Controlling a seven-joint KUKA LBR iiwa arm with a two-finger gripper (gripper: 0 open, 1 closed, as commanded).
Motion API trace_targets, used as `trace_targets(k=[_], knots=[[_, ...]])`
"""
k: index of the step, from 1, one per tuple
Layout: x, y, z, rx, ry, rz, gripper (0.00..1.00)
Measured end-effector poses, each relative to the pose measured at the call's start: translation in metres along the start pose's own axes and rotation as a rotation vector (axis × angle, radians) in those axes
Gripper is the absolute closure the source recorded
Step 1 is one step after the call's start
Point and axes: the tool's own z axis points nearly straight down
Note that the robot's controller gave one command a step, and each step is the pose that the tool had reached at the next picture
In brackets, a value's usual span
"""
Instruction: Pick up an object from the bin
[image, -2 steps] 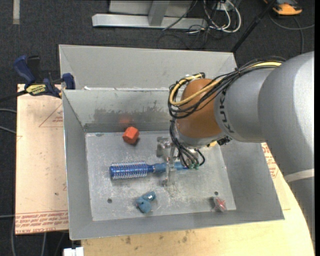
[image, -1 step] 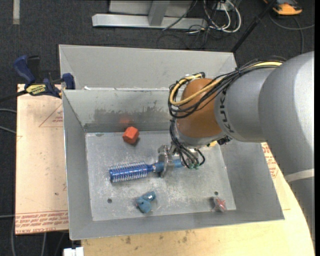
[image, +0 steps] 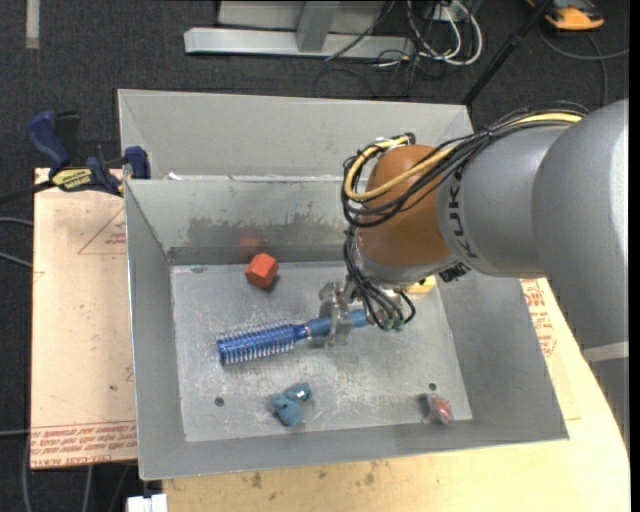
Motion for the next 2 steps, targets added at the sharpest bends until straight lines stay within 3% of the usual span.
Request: trace_targets(k=[2], knots=[[-0.003, 0.001, -0.083, 0.001, -0.003, -0.002, 1.00]])
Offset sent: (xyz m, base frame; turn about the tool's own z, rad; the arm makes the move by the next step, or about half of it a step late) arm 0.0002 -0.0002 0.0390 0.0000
